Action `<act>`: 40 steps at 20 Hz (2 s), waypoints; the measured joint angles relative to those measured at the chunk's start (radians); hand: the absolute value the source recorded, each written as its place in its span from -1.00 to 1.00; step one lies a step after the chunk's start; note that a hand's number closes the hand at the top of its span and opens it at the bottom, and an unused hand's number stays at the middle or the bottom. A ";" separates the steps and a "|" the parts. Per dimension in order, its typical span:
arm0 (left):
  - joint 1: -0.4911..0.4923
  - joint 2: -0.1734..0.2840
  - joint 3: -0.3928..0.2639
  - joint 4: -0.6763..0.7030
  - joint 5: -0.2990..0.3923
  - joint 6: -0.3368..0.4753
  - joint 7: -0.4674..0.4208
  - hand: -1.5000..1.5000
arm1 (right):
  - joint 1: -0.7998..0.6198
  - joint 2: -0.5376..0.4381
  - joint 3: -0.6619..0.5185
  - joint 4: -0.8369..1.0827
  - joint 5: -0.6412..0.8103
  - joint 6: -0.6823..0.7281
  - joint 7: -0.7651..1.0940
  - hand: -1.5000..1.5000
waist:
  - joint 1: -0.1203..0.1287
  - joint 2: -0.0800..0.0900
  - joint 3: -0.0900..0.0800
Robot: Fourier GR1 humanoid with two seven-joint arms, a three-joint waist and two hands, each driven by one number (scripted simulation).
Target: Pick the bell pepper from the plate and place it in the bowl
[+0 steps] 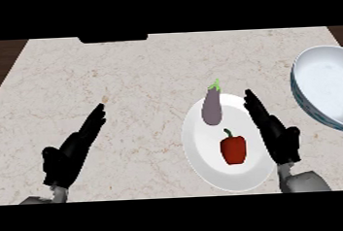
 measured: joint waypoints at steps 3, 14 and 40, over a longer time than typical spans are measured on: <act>-0.002 0.006 0.039 -0.032 -0.003 0.015 -0.001 0.00 | 0.004 0.015 0.047 -0.045 0.057 -0.034 0.052 1.00 | -0.003 0.015 -0.014; -0.064 -0.073 0.103 -0.010 -0.028 0.131 -0.030 0.00 | 0.120 0.116 0.178 -0.225 0.457 -0.512 0.052 -1.00 | -0.045 0.019 -0.027; -0.131 -0.162 0.113 0.057 -0.086 0.116 -0.043 0.00 | 0.133 0.212 0.260 -0.729 1.063 -0.044 0.986 -1.00 | -0.009 0.033 -0.026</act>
